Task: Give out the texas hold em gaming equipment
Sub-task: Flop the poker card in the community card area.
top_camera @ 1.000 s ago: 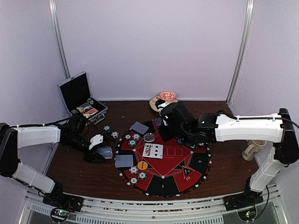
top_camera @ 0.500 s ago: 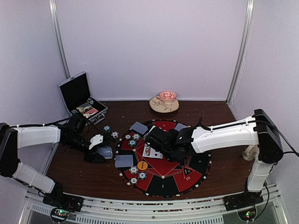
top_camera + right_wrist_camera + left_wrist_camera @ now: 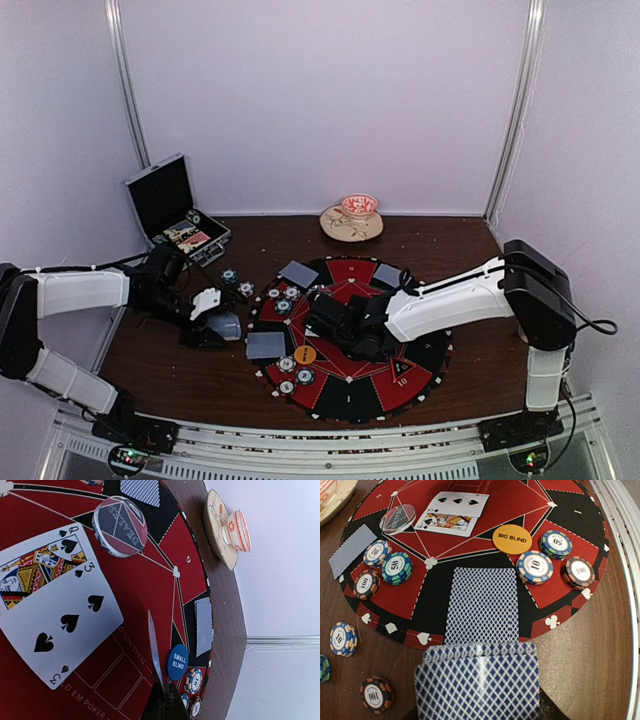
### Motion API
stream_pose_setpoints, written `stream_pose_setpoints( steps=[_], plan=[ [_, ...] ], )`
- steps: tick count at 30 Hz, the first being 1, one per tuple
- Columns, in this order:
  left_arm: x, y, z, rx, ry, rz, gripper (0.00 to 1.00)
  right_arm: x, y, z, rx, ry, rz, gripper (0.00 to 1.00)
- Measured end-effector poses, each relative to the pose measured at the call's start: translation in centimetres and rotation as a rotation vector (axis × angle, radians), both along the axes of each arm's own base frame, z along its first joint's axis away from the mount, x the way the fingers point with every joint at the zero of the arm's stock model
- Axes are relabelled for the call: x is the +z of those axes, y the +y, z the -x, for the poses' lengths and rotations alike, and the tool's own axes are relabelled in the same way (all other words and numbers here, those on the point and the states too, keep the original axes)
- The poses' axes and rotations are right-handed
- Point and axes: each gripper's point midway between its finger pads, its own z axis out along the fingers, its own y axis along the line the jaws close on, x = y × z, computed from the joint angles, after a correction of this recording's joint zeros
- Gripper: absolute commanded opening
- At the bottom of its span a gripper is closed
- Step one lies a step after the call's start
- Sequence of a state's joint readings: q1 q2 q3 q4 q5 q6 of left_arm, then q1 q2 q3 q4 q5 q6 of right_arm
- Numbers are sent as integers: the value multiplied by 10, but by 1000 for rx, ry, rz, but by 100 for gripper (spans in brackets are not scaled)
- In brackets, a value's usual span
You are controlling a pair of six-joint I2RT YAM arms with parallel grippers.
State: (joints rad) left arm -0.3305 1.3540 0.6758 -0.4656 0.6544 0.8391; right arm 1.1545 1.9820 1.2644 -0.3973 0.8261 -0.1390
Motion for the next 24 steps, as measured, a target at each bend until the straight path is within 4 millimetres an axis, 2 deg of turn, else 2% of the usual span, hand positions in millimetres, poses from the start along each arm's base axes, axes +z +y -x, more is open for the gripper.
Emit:
stream_pose_setpoints(
  steps=[5, 24],
  plan=[
    [0, 0, 0, 0, 0, 0, 52, -12, 0, 3, 34, 20, 11, 0],
    [0, 0, 0, 1, 0, 0, 53, -30, 8, 8, 101, 38, -30, 0]
  ],
)
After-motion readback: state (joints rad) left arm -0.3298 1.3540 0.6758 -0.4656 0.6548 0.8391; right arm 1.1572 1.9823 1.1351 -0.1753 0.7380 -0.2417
